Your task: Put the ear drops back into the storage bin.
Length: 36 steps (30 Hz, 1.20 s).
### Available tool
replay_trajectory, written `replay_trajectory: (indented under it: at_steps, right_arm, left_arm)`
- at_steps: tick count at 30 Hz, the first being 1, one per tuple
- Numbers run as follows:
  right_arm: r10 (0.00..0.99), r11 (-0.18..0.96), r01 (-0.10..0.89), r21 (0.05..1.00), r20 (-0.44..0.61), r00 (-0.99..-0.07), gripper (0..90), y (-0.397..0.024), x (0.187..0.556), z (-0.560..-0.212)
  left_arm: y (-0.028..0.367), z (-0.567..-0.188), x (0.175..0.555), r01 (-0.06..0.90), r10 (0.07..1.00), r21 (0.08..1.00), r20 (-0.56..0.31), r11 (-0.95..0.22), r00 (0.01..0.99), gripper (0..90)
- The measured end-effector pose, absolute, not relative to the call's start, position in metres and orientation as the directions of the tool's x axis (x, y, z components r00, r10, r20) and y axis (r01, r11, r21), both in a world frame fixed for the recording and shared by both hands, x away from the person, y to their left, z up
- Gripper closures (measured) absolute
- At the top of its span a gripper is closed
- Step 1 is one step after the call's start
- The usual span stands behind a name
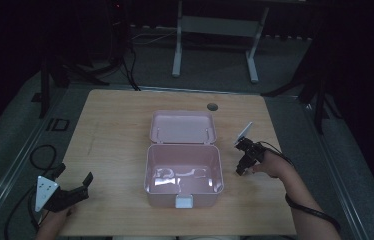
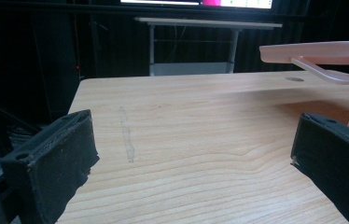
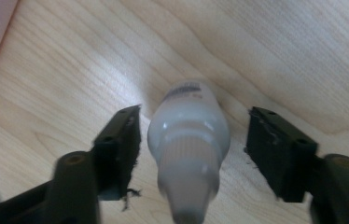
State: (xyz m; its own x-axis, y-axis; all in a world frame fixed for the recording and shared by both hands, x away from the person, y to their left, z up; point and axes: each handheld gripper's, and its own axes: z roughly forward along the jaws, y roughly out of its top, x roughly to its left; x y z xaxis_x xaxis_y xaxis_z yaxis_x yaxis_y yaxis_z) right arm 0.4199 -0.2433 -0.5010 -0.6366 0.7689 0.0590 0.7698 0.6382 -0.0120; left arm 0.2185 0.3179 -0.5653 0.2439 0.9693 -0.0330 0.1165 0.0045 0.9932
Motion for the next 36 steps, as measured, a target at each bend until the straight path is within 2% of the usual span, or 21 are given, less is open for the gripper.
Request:
replay_trajectory:
  at_steps: [2, 5, 12, 26, 28, 29, 30, 31, 36]
  right_arm:
    - [0.766, 0.641, 0.767, -0.017, 0.06, -0.64, 38.7, -0.242, 0.42, -0.502]
    - [0.756, 0.655, 0.755, -0.04, 0.054, -0.653, 47.5, -0.236, 0.423, -0.505]
    - [0.738, 0.674, 0.735, -0.076, 0.03, -0.674, 59.0, -0.23, 0.424, -0.51]
    - [0.564, 0.823, 0.563, -0.075, -0.009, -0.825, 59.3, -0.23, 0.408, -0.5]
    - [0.483, 0.873, 0.483, -0.069, -0.014, -0.875, 59.3, -0.231, 0.401, -0.499]
    - [0.483, 0.873, 0.483, -0.069, -0.014, -0.875, 59.3, -0.231, 0.401, -0.499]
    - [0.414, 0.907, 0.415, -0.064, -0.03, -0.91, 59.4, -0.232, 0.395, -0.498]
    - [0.385, 0.92, 0.386, -0.062, -0.029, -0.922, 59.4, -0.232, 0.393, -0.498]
    - [0.325, 0.945, 0.325, -0.042, -0.014, -0.946, 59.3, -0.232, 0.385, -0.494]
  left_arm:
    - [0.318, -0.565, 0.218, 0.117, 0.969, 0.993, -0.033, 0.004, 0.244, 0.4]
    - [0.318, -0.565, 0.218, 0.116, 0.969, 0.993, -0.033, 0.004, 0.244, 0.4]
    - [0.318, -0.565, 0.218, 0.115, 0.969, 0.993, -0.031, 0.003, 0.245, 0.4]
    - [0.318, -0.565, 0.218, 0.115, 0.969, 0.993, -0.031, 0.003, 0.244, 0.4]
    - [0.318, -0.565, 0.218, 0.114, 0.969, 0.993, -0.031, 0.003, 0.244, 0.4]
    - [0.318, -0.565, 0.218, 0.115, 0.97, 0.993, -0.031, 0.003, 0.243, 0.4]
    - [0.318, -0.565, 0.218, 0.115, 0.97, 0.993, -0.031, 0.003, 0.243, 0.4]
    - [0.318, -0.565, 0.219, 0.115, 0.97, 0.993, -0.031, 0.003, 0.243, 0.4]
    - [0.317, -0.565, 0.218, 0.114, 0.97, 0.993, -0.03, 0.002, 0.242, 0.4]
